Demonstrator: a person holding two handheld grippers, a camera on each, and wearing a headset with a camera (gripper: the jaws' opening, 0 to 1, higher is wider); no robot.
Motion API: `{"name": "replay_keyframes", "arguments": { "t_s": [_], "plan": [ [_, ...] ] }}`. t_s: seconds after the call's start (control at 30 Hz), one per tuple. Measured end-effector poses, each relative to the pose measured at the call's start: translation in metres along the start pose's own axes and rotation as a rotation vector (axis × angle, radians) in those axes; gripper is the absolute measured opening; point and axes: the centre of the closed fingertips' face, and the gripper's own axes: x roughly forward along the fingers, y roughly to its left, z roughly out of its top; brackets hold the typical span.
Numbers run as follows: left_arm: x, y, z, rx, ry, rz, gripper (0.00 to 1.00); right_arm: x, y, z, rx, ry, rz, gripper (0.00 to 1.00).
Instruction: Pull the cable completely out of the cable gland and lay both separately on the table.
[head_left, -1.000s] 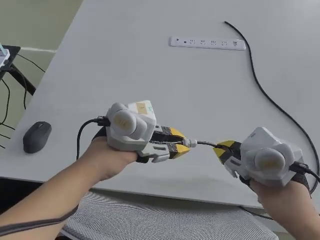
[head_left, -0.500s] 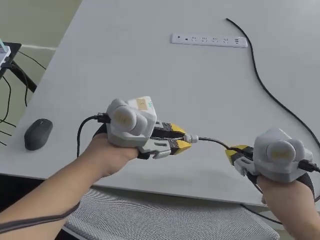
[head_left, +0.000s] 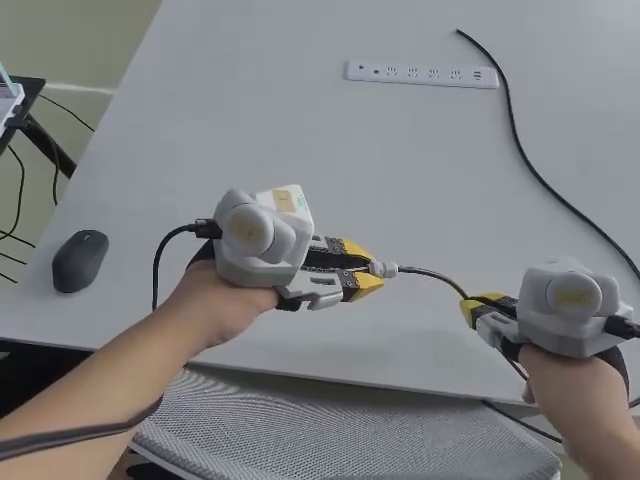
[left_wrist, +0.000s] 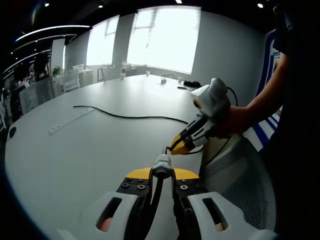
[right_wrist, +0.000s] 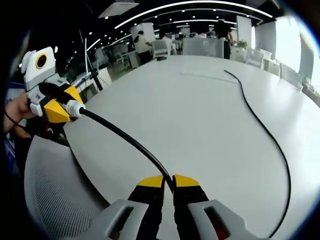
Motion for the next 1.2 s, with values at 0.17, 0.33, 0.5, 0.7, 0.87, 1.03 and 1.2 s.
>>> {"name": "replay_keyframes", "arguments": {
  "t_s": [0.17,0.33,0.5,0.7,0.87,1.03,1.2],
  "plan": [
    [-0.003,-0.002,0.003,0.002,-0.002,0.004,0.15,-0.002,0.002,0.0,-0.045,-0.006,0.007,0.01],
    [-0.004,0.003,0.001,-0.002,-0.002,0.013,0.15,-0.004,0.006,0.0,-0.091,-0.009,0.017,0.01],
    [-0.007,0.007,0.001,-0.006,-0.002,0.017,0.15,-0.007,0.009,0.002,-0.143,-0.011,0.019,0.01],
    [-0.007,0.009,0.001,-0.013,-0.004,0.019,0.15,-0.011,0.013,0.004,-0.189,-0.022,0.029,0.04],
    [-0.007,0.009,-0.001,-0.01,0.0,0.015,0.15,-0.018,0.021,0.014,-0.251,-0.055,0.044,0.1],
    [-0.007,0.009,-0.002,-0.01,0.003,0.011,0.15,-0.025,0.034,0.034,-0.352,-0.111,0.059,0.2],
    [-0.007,0.007,-0.001,-0.007,0.003,0.007,0.15,-0.025,0.048,0.049,-0.455,-0.14,0.068,0.22]
  ]
}}
